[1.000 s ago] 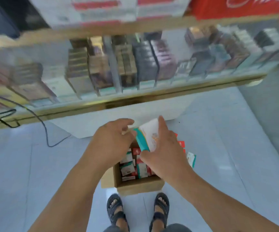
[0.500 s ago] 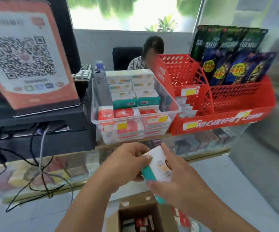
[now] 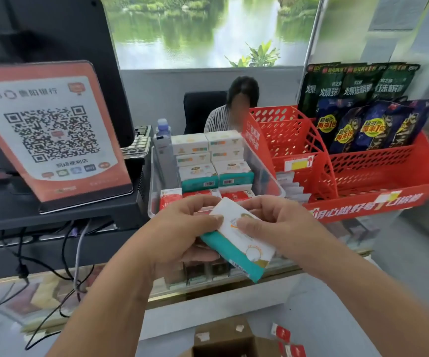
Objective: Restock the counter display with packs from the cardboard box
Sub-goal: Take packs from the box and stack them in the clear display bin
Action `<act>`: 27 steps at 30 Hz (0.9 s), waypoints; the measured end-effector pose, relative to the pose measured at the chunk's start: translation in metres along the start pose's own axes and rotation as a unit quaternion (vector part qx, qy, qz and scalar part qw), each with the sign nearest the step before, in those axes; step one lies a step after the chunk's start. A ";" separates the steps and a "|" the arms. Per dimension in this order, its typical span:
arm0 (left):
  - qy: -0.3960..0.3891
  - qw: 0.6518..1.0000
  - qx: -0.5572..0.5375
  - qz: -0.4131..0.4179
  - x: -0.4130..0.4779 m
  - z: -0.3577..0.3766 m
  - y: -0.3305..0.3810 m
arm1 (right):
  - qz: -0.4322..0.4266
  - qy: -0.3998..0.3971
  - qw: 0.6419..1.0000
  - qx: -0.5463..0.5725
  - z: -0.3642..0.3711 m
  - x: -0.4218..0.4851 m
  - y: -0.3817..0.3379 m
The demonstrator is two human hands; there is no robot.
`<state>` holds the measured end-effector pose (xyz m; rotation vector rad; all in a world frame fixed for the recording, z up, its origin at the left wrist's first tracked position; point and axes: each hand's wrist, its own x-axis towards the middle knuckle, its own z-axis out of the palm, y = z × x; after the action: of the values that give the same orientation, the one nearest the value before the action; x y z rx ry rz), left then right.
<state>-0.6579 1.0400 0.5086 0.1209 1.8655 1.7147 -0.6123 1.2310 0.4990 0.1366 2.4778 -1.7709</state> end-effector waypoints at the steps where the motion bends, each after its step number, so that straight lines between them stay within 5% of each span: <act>1: 0.027 1.000 -0.016 0.002 0.004 0.000 0.002 | -0.038 0.009 0.996 -0.083 -0.004 0.005 -0.003; 3: 0.088 0.995 -0.050 0.014 0.013 0.002 0.008 | -0.110 0.008 0.960 -0.256 -0.010 0.015 -0.009; 5: 0.128 0.989 -0.070 0.033 0.022 0.007 0.015 | -0.190 -0.008 0.887 -0.421 -0.014 0.029 -0.012; 9: 0.160 0.984 -0.059 0.047 0.041 0.017 0.024 | -0.282 0.000 0.805 -0.522 -0.022 0.074 -0.011; 17: 0.263 0.945 0.174 0.086 0.061 0.004 0.034 | -0.277 -0.065 0.783 -0.552 -0.020 0.173 -0.008; 27: 0.195 0.957 0.203 0.073 0.095 -0.032 0.027 | -0.258 -0.016 0.780 -0.570 0.026 0.254 0.006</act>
<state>-0.7599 1.0587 0.4996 0.0873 2.5468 1.5008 -0.8628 1.2130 0.4529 -0.6942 3.2173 -0.0099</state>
